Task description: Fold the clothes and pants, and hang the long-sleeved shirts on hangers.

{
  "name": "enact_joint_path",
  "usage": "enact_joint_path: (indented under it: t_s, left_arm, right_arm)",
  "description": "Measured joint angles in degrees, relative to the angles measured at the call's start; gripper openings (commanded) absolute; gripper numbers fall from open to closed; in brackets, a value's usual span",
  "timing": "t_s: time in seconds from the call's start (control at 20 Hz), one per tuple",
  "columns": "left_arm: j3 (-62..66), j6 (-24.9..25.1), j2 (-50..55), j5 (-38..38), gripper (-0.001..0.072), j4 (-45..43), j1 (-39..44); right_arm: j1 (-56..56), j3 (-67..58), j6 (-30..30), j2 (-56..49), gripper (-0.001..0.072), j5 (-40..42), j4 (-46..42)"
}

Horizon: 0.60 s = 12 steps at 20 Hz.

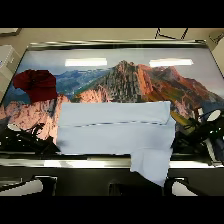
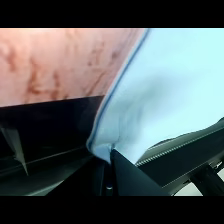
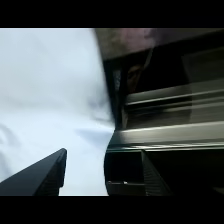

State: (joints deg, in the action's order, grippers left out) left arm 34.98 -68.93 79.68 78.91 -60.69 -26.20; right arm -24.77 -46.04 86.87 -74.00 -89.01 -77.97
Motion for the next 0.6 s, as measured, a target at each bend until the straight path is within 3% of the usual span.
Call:
enact_joint_path:
  t_s: [0.25,0.3,0.4,0.45,0.6]
  left_arm:
    - [-0.07,0.11,-0.02,-0.26,0.0024,0.04,0.2]
    - [-0.07,0.13,-0.02,-0.28,0.0024,0.04,0.2]
    - [-0.07,0.11,-0.02,-0.28,0.0024,0.02,0.2]
    - [-0.07,0.11,-0.02,-0.28,0.0024,-0.02,0.2]
    - [0.0,0.02,-0.28,-0.24,0.0024,-0.33,0.22]
  right_arm:
    - [0.0,9.44,-3.08,0.98,0.0543,5.92,5.25]
    - [0.0,10.54,-3.37,1.05,0.0475,6.62,5.9]
    - [0.0,12.09,-3.76,1.14,0.0241,7.04,6.95]
    - [0.0,12.57,-3.93,1.16,0.0054,7.48,7.3]
    - [0.0,13.22,-5.57,1.25,0.0039,5.62,8.79]
